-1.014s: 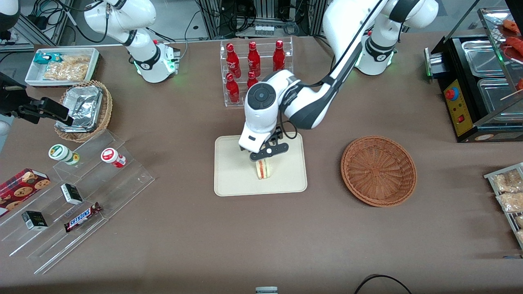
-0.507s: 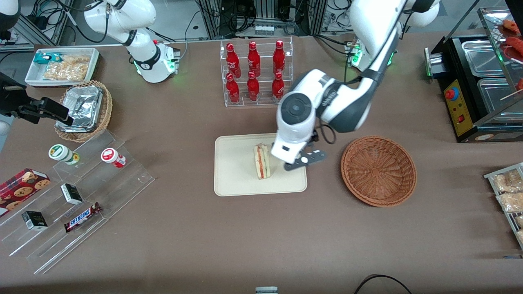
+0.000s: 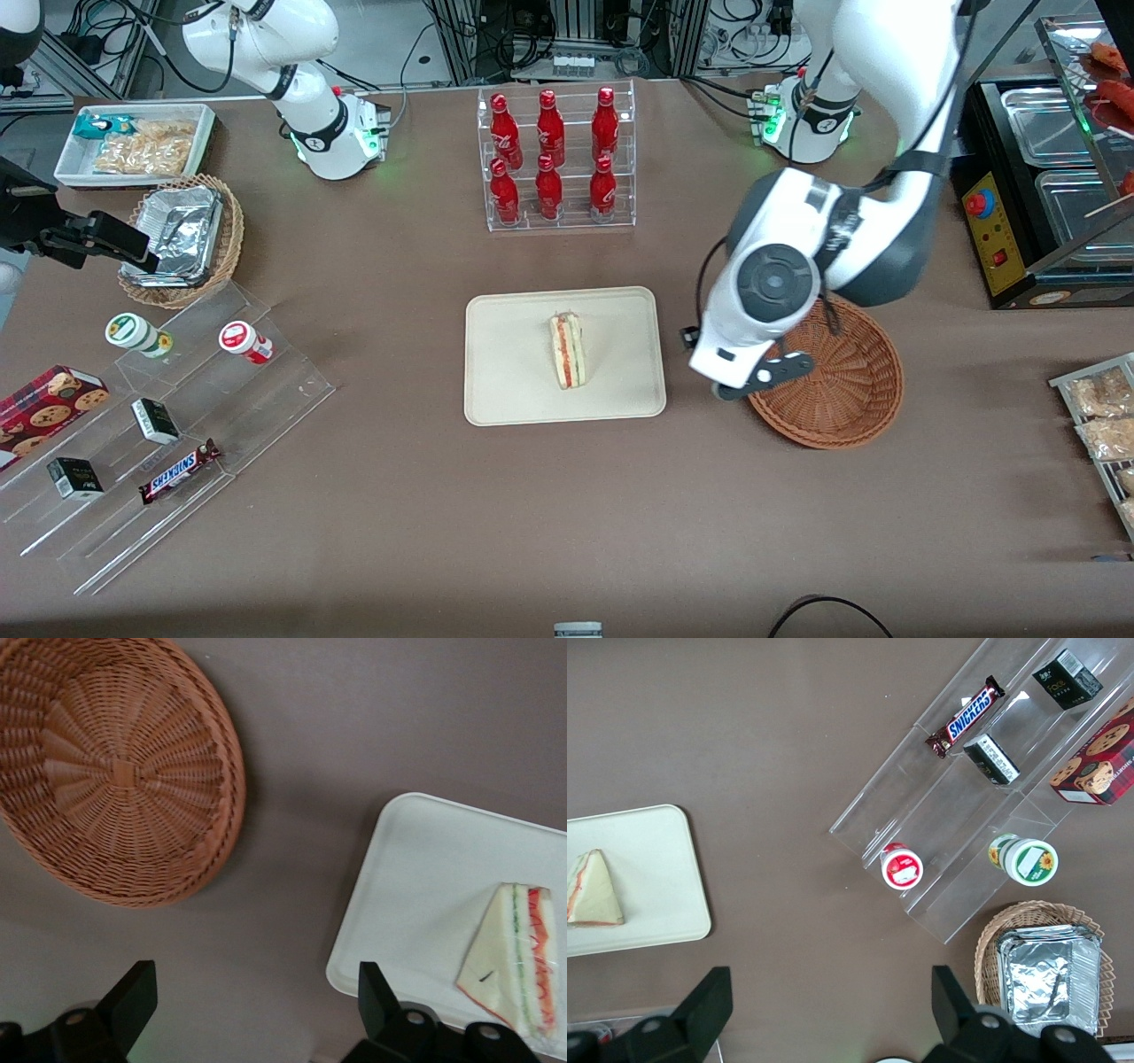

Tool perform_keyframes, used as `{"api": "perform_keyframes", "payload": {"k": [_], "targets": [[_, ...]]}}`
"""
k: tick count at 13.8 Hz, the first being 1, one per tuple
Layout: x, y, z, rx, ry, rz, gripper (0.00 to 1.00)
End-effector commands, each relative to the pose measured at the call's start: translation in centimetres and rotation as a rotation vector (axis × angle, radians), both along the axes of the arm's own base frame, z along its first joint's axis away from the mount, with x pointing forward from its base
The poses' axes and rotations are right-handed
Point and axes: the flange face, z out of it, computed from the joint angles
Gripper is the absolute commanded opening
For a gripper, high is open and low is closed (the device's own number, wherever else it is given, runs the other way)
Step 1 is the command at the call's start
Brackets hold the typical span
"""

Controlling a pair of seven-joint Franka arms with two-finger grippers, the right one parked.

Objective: Place sandwich from basket to tray

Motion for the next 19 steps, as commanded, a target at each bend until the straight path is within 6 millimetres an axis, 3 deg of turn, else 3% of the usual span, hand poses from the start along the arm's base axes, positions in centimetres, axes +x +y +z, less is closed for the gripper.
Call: {"api": "perform_keyframes", "payload": {"k": [1,3,4,10,15,19], "targets": [[-0.4,3.8,1.7,-0.019,0.026,-0.03,1.0],[-0.3,7.9,3.1,-0.054,0.028,-0.028,1.0],[-0.7,8.9,4.2,-0.083,0.029,-0.056,1.0],[-4.7,17.6,11.0,-0.145,0.033,-0.219,1.0],[-6.6,22.5,15.7,-0.178,-0.006,-0.342,1.0],[-7.9,24.3,18.9,-0.152,-0.042,-0.33,1.0]]}}
